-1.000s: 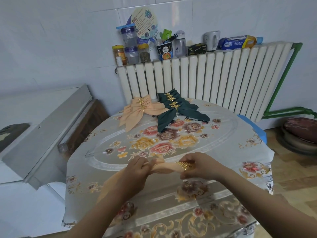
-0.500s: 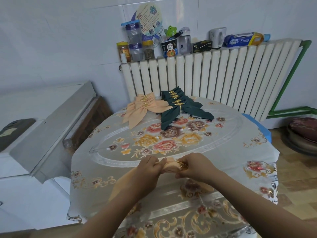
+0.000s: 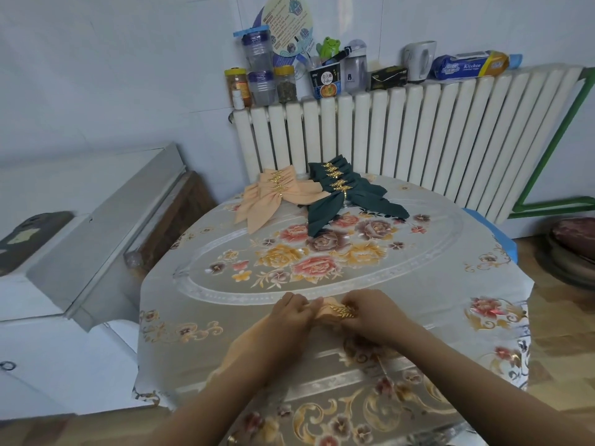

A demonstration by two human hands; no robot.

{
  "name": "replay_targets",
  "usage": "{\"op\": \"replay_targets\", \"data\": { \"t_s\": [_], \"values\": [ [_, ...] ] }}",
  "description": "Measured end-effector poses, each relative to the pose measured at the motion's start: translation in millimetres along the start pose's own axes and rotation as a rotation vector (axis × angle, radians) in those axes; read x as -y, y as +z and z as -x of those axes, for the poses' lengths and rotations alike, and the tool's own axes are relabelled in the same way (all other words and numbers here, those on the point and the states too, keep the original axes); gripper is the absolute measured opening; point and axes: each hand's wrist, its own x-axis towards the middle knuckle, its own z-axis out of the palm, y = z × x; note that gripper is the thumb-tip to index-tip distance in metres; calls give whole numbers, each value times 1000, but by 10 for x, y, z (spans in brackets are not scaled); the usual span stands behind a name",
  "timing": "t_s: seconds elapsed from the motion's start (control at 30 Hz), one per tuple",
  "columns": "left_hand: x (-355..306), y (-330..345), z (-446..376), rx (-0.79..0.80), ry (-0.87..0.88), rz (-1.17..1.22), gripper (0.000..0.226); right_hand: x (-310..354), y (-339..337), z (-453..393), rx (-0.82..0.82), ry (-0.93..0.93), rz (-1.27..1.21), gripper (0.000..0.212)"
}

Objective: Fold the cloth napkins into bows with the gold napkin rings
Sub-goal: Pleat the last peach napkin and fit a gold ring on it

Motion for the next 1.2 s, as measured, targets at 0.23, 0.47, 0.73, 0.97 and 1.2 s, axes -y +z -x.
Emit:
{"op": "replay_targets", "data": {
  "t_s": [0.23, 0.47, 0.73, 0.97, 1.2],
  "values": [
    [-158, -60, -97, 244, -238, 257, 48, -57, 243, 73, -157, 27, -288, 37],
    [-110, 57, -372, 468, -390, 287, 77, -83, 284, 92, -171, 41, -393, 40],
    [-196, -32, -341, 273, -697, 918, 30, -140, 342, 143, -188, 38, -483, 50],
    [-228, -101, -353, 272, -712, 1081, 31, -172, 349, 151, -189, 70, -529, 48],
    [-212, -34, -350, 230, -730, 1055, 27, -137, 356, 213, -228, 69, -549, 36]
  ]
}}
